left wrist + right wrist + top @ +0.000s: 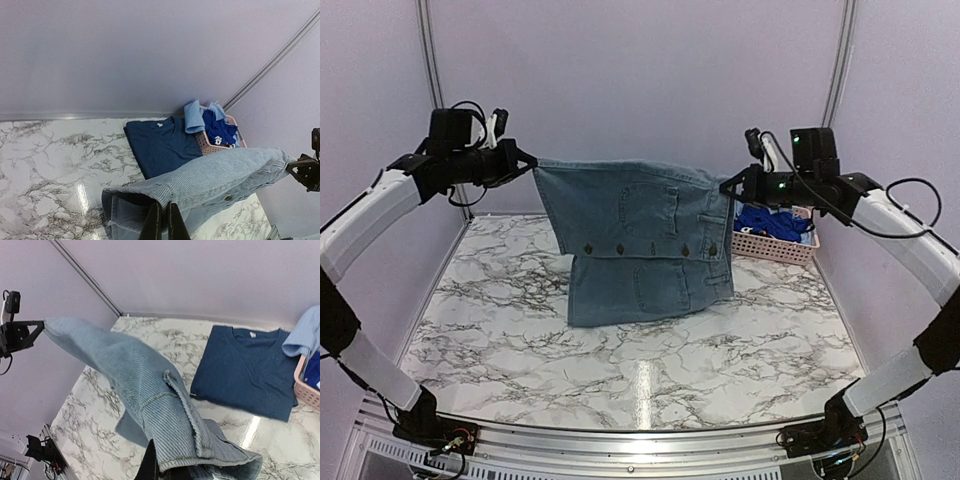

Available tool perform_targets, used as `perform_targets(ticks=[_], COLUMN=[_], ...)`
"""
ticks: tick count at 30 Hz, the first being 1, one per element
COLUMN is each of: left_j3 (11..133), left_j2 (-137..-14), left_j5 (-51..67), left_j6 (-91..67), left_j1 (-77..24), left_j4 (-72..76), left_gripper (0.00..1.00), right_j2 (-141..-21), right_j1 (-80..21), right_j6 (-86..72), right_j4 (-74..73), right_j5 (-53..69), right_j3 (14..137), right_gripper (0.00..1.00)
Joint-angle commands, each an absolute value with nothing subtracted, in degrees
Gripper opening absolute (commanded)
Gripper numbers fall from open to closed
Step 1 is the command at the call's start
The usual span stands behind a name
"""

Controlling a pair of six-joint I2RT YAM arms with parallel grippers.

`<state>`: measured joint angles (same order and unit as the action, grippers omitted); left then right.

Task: Fold and stack the mixed laundry pile
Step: Place the flattened skirt at the center of the board.

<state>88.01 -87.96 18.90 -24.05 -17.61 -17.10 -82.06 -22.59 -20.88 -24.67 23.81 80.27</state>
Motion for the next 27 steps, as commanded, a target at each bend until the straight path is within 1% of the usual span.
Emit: perform_targets(ticks=[1,6,11,15,19,22,25,26,27], left_j3=[89.03,88.47,88.07,89.06,87.95,83.12,78.7,77.26,76.42], left_j2=[-79.1,-69.3,-60.22,-56.88,-56.85,-57.94,-62.64,-65.22,-68.13], left_j5=[18.82,22.12,25.74,28.48,26.12,20.03,15.81,14.81,13.82], left_j6=[-23.97,-24.24,-26.43,-29.23,-30.66,-31.08,-31.03,-30.84,-30.74], left_j1=[-17.4,-17.49,-17.5,-17.49,-17.49,-17.47,-17.42,-17.35,-17.4], left_j4=[-16.46,-16.18,-16.17,-17.12,-19.18,-19.94,-20.06,-20.02,-19.97], left_gripper=[0.0,0.0,0.0,0.0,0.0,0.0,0.0,0.0,0.0], right_j2=[-74.78,-69.23,-64.48,-62.73,-64.05,-66.8,-69.29,-69.73,-70.22], right_j1=[-22.7,-26.07,-37.18,-42.0,-42.28,-41.39,-35.3,-32.6,-29.86], right_j6=[-18.11,-17.83,-20.68,-26.77,-31.28,-31.49,-32.56,-32.99,-33.6], right_j4=[-28.34,-32.36,-35.91,-37.08,-38.67,-42.3,-43.42,-42.07,-39.91], right_j5=[22.04,23.31,20.55,19.87,20.82,15.84,15.43,16.02,16.75], right_j3=[86.28,90.62,94.41,95.87,94.7,93.11,86.92,83.33,79.96], right_gripper=[0.0,0.0,0.0,0.0,0.0,0.0,0.0,0.06,0.15])
